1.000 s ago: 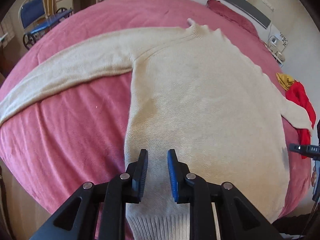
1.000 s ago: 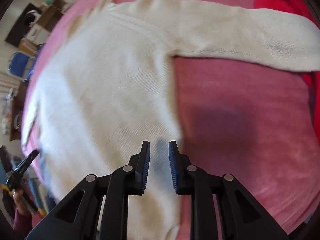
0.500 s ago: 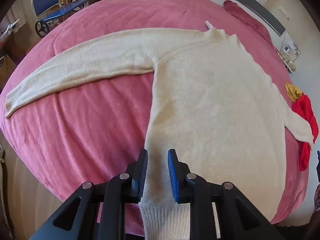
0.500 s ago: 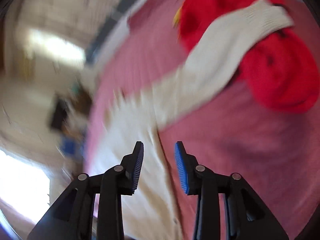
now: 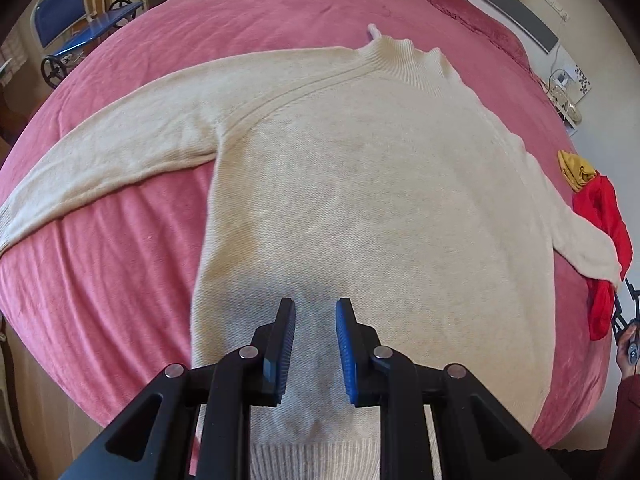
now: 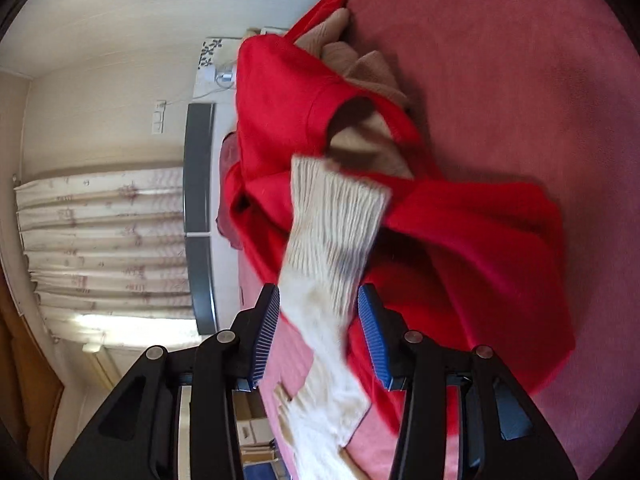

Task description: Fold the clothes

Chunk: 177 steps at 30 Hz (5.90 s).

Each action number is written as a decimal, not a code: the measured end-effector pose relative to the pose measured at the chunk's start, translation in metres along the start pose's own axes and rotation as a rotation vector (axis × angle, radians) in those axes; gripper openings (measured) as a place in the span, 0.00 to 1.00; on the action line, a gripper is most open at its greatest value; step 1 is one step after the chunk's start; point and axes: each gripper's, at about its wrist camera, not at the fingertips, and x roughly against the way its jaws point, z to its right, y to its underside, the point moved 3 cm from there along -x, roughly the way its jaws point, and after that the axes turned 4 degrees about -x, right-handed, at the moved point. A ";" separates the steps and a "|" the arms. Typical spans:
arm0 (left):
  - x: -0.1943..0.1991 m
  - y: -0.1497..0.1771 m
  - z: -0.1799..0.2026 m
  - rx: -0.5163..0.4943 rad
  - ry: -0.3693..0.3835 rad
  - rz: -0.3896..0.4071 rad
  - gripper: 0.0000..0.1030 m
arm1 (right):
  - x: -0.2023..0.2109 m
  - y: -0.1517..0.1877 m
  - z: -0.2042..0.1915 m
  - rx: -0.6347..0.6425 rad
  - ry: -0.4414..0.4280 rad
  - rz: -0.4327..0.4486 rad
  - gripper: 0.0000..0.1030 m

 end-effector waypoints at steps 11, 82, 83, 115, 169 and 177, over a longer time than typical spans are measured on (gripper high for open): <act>-0.017 0.011 0.015 -0.018 -0.008 -0.063 0.20 | -0.049 -0.017 -0.002 0.311 0.094 0.007 0.03; 0.042 -0.015 -0.063 0.107 0.198 0.127 0.20 | -0.139 0.523 -0.155 1.305 0.003 -0.150 1.00; 0.046 -0.013 -0.062 0.101 0.196 0.135 0.20 | -0.142 0.519 -0.150 1.288 0.033 -0.200 1.00; -0.096 -0.191 -0.036 0.150 0.276 -0.055 0.19 | -0.295 0.417 -0.047 1.343 0.582 -0.406 1.00; -0.080 -0.191 -0.094 0.176 0.094 -0.012 0.07 | -0.364 0.398 -0.024 1.242 0.678 -0.540 0.47; -0.032 -0.172 -0.099 0.220 0.190 0.152 0.14 | -0.319 0.338 -0.041 1.001 0.546 -0.477 0.47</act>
